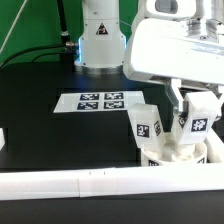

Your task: Assemble stool

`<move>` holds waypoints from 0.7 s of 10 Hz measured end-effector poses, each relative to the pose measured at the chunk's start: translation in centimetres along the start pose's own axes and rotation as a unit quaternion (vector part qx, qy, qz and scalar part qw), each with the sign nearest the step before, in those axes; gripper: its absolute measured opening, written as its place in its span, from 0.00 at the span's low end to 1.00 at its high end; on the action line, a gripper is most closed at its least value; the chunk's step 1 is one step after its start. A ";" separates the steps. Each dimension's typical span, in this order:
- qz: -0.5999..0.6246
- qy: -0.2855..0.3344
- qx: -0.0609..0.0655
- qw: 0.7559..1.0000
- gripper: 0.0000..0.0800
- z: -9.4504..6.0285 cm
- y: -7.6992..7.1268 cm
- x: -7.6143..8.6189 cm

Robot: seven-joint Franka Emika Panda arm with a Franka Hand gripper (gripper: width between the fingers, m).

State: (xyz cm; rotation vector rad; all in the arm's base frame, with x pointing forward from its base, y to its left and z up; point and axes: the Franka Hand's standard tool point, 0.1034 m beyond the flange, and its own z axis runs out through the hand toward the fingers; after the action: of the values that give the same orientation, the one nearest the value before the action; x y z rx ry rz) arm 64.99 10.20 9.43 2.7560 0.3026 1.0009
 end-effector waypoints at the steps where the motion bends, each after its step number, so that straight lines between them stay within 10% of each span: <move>1: -0.001 -0.002 0.000 1.000 0.41 0.1 -0.1 -0.2; 7: -0.004 -0.001 -0.001 1.000 0.41 0.4 -0.1 -0.5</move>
Offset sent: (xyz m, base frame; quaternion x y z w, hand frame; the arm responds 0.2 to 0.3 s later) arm 0.0007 0.0043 -0.0040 -0.0004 0.0034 0.0055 1.0000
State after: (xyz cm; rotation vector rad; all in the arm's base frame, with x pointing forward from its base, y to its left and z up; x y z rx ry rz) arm 64.82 10.09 8.80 2.7511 0.3114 0.9964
